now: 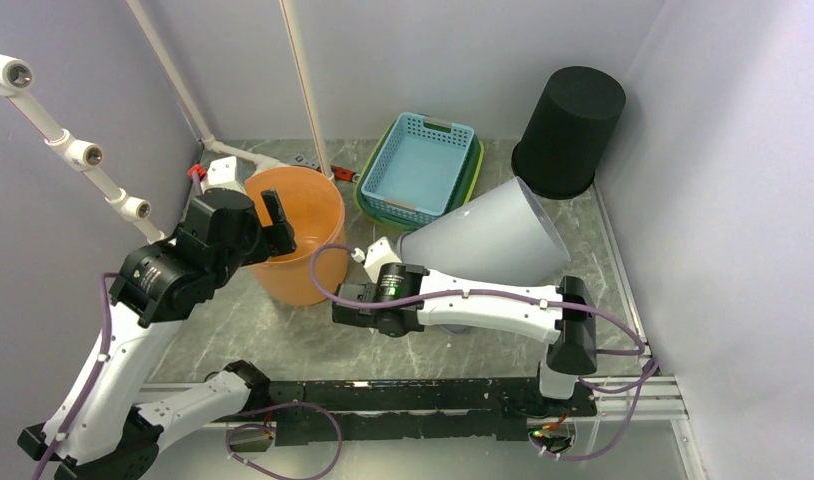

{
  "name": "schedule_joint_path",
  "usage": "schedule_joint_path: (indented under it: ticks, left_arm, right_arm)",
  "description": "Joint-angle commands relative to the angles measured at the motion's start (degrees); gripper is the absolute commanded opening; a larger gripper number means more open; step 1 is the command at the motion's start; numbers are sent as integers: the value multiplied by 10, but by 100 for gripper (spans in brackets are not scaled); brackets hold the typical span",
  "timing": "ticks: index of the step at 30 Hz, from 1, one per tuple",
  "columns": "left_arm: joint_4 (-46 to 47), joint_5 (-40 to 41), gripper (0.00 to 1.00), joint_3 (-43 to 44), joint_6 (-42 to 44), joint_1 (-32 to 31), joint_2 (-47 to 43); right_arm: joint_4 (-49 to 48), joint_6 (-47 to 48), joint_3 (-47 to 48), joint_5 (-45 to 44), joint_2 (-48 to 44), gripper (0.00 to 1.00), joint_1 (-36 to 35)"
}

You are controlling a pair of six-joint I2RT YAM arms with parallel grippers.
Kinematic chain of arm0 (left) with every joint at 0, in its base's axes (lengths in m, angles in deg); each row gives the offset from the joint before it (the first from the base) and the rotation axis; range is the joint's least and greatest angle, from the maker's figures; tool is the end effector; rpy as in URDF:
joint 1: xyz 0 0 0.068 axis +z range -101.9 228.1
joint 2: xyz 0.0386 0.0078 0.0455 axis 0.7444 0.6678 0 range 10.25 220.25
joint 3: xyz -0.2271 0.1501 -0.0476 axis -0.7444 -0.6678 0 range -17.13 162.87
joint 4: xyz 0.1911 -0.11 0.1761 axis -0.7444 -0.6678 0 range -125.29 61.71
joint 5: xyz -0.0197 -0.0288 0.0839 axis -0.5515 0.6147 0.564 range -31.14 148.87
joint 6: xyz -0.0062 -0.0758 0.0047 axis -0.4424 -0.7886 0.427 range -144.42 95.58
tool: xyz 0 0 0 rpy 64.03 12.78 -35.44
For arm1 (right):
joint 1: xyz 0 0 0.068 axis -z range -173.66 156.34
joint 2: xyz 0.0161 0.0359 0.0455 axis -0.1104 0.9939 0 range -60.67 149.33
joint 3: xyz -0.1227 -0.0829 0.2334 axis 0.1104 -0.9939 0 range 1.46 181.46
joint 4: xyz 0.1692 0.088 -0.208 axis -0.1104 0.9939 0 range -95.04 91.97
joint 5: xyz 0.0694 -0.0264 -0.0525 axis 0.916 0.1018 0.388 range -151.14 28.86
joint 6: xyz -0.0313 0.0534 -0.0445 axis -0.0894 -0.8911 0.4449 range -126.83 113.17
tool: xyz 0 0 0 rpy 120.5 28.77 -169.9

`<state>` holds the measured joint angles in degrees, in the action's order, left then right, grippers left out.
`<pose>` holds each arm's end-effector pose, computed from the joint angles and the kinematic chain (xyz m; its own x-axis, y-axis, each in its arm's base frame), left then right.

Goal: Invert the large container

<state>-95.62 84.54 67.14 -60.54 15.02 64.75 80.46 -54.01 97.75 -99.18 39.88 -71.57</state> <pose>0.1587 -0.0700 0.4355 -0.5329 -0.2867 -0.7961 -0.1361 0.9576 -0.2538 0.1103 0.3244 0.2918 -0.7068 -0.5418 -0.4548 -0.3695 0.8310 -0.4158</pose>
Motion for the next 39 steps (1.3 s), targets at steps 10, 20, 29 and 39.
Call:
schedule_joint_path:
  ticks: [10,20,29,39]
  left_arm:
    - [21,-7,94,-2,-5,-2,-12]
    - [12,16,94,7,-7,-2,-18]
    - [9,33,94,5,-7,-2,-32]
    - [16,24,94,-3,-7,-2,-36]
  right_arm:
    - [4,31,24,-8,57,0,-61]
    - [-66,98,-38,7,82,0,-104]
    - [-131,124,-92,21,107,0,-108]
    - [-180,140,-125,25,153,0,-116]
